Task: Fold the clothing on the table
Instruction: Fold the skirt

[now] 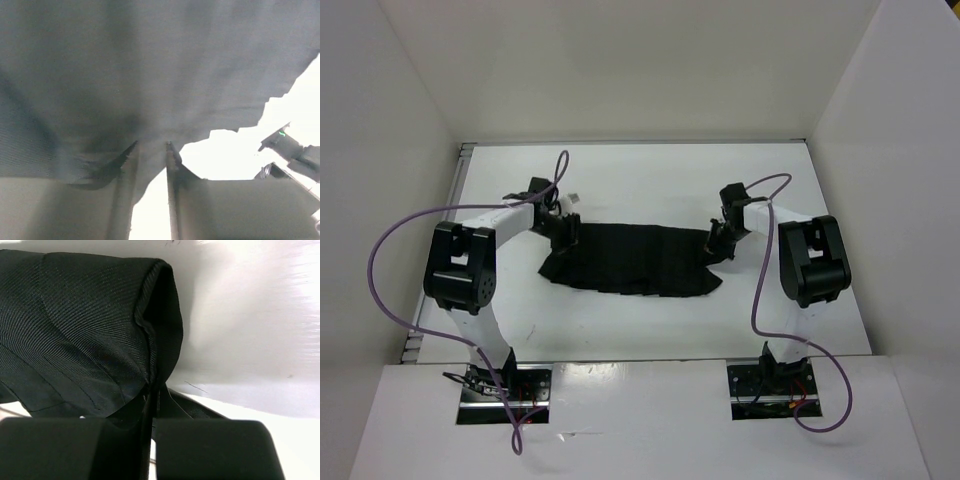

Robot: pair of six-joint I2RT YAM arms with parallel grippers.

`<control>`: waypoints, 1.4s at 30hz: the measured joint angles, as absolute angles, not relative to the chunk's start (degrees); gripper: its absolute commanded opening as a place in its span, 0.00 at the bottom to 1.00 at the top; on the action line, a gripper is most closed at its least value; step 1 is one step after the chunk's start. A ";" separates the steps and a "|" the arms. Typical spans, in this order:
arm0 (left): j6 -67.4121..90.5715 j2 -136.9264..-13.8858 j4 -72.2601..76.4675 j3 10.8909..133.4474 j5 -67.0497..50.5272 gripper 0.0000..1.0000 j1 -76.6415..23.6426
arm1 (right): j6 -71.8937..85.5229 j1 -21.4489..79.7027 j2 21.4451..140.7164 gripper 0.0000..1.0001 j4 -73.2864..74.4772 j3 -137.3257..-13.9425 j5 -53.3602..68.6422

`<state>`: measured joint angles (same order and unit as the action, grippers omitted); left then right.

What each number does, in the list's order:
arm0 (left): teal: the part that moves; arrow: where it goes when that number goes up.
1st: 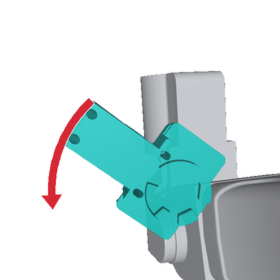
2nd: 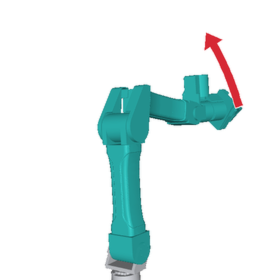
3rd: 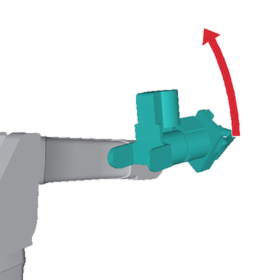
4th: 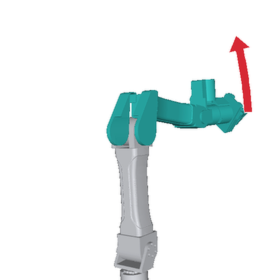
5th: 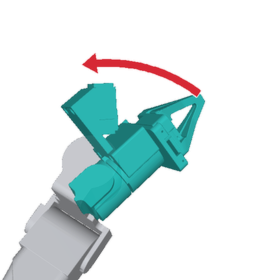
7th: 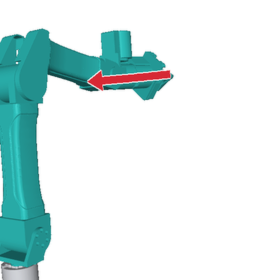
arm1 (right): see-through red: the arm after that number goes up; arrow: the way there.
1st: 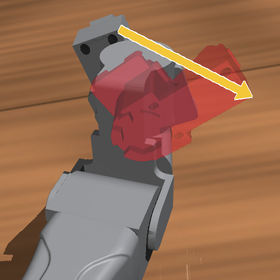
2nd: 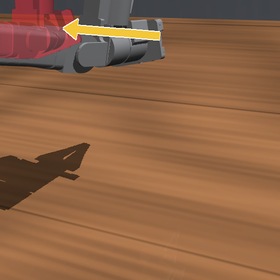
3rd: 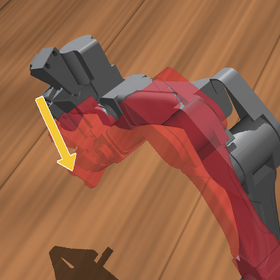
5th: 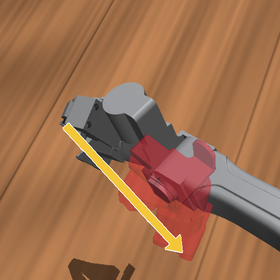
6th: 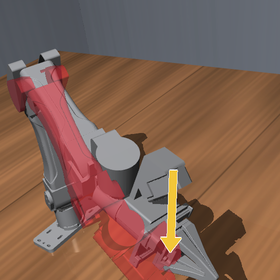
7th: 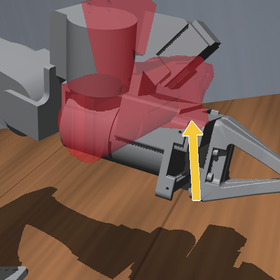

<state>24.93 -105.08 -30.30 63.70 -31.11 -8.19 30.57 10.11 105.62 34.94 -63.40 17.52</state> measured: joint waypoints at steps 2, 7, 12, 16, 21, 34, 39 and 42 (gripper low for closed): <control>22.37 -104.49 -32.80 69.43 -33.89 0.42 -8.80 | 30.06 10.13 105.30 0.00 35.18 -63.46 16.56; 18.13 -105.65 -33.69 84.23 -40.40 0.31 -12.14 | 28.64 10.13 105.16 0.00 36.86 -65.06 15.40; 16.60 -114.17 -32.91 93.32 -44.31 0.24 -17.21 | 27.29 10.13 104.38 0.00 38.65 -68.12 14.72; 16.86 -122.54 -33.23 95.70 -43.51 0.20 -19.62 | 26.48 10.13 103.70 0.00 39.27 -70.15 14.52; 18.61 -129.08 -33.61 99.26 -39.92 0.19 -20.32 | 25.63 10.13 103.61 0.00 40.10 -71.16 14.63; 25.47 -137.16 -28.99 107.79 -36.21 0.18 -22.65 | 22.15 10.13 97.10 0.00 47.11 -78.26 18.83; 26.22 -137.19 -28.08 108.01 -34.85 0.16 -24.99 | 20.78 10.22 95.85 0.00 48.97 -83.09 21.26; 27.46 -137.40 -27.14 107.98 -34.68 0.16 -26.24 | 19.81 10.55 95.85 0.00 49.56 -84.84 24.16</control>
<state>27.46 -137.40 -27.14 107.98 -34.68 -26.24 19.81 10.55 95.85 49.56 -84.84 24.16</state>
